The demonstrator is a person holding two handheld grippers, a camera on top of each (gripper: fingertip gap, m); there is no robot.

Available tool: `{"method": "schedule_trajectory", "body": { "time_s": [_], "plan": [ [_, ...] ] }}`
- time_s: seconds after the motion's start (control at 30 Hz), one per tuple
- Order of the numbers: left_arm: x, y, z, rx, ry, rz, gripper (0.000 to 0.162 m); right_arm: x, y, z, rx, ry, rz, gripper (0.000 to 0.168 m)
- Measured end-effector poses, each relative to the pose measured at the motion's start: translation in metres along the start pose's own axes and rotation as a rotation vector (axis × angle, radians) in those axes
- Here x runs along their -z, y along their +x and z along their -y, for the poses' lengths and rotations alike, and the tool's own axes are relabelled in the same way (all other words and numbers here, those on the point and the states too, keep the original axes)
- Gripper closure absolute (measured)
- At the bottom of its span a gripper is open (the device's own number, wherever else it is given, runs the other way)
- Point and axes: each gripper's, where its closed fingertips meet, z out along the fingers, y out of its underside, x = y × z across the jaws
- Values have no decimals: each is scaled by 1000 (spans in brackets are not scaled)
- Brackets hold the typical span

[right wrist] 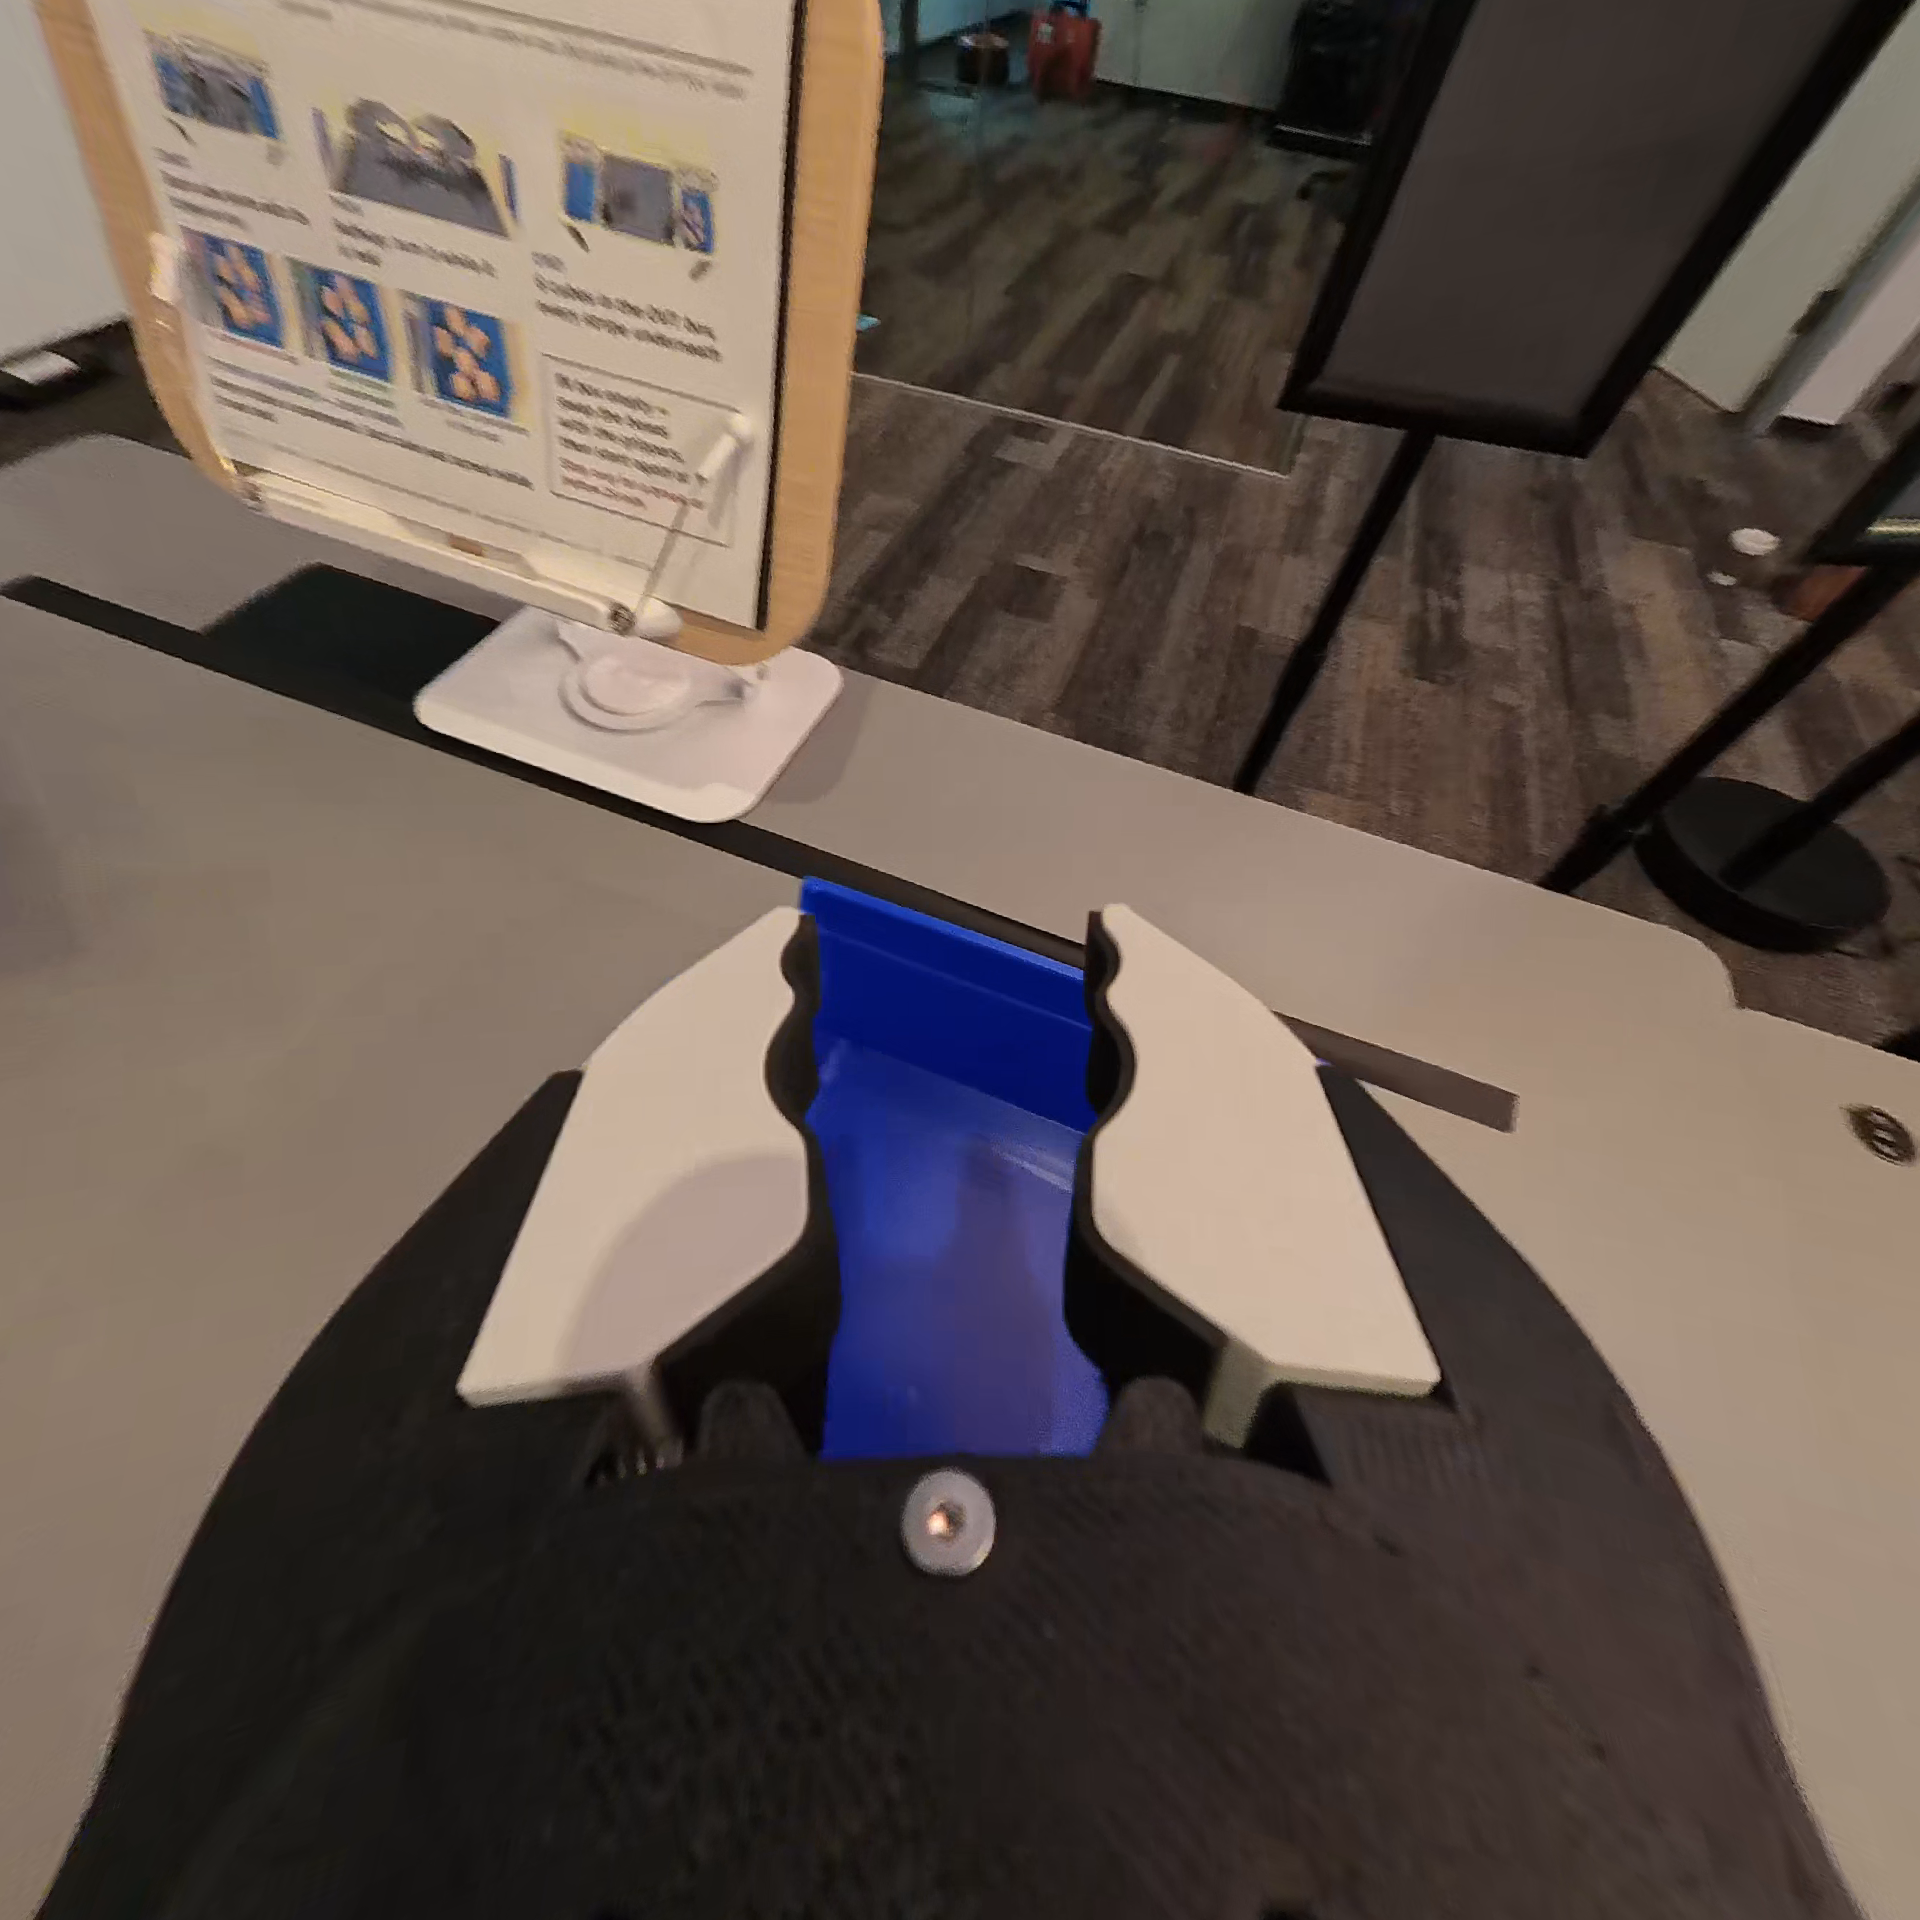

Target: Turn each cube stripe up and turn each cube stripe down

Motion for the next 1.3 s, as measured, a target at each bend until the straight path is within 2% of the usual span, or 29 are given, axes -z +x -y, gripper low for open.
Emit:
{"method": "schedule_trajectory", "body": {
  "time_s": [0.1, 0.27, 0.4, 0.57, 0.67, 0.73, 0.87, 1.07, 1.3],
  "plan": [
    [-5, -18, -26, 148, -129, 64, 105, 0, -7, 5, 6, 7, 37, 118],
    [-18, -31, -32, 269, -155, 153, 102, 5, -10, 1, 35, -19, 45, 118],
    [-38, -15, -70, 426, -294, 105, 99, 8, -9, -2, 6, -27, 80, 118],
    [-56, 0, -94, 401, -392, 129, 102, 9, 0, -6, -20, -44, 100, 118],
    [-63, 8, -102, 451, -469, 97, 112, 9, 1, -8, -22, -54, 108, 118],
    [-67, 11, -107, 463, -520, 94, 127, 8, 1, -10, -20, -63, 114, 118],
    [-74, 4, -108, 385, -591, 143, 135, 4, -2, -17, 8, -109, 122, 118],
    [-96, -3, -92, 247, -630, 126, 153, -1, -7, -17, 43, -121, 121, 118],
    [-147, 28, -55, -128, -634, -122, 153, -10, -6, -29, 85, -184, 102, 118]
  ]
}}
